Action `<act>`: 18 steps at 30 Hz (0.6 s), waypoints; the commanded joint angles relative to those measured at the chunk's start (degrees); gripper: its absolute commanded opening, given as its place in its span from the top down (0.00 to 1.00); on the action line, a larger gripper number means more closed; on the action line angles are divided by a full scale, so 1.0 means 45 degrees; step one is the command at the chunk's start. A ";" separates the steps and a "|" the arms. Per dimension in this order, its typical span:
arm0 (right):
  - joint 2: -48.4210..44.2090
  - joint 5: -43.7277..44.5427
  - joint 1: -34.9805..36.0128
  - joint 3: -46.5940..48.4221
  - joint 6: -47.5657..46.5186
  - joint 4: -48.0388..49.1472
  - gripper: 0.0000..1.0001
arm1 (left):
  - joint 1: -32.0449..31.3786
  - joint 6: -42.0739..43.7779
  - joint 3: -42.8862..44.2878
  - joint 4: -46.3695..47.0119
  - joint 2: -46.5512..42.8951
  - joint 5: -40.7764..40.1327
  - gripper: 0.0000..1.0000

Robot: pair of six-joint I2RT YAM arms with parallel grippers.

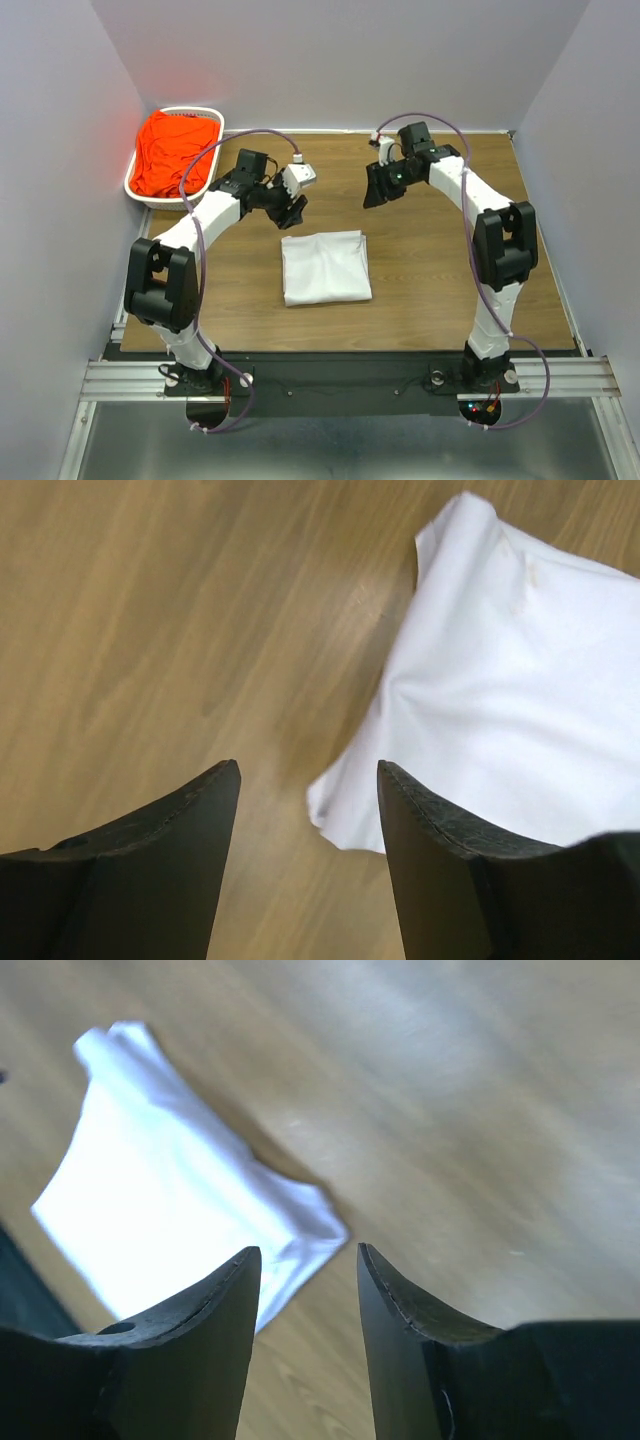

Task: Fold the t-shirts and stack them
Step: Fold the tshirt

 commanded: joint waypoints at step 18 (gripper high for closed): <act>0.1694 -0.2698 0.0500 -0.1371 0.0057 -0.0080 0.55 | 0.0941 -0.0060 0.0234 -0.2243 0.2365 0.1205 0.37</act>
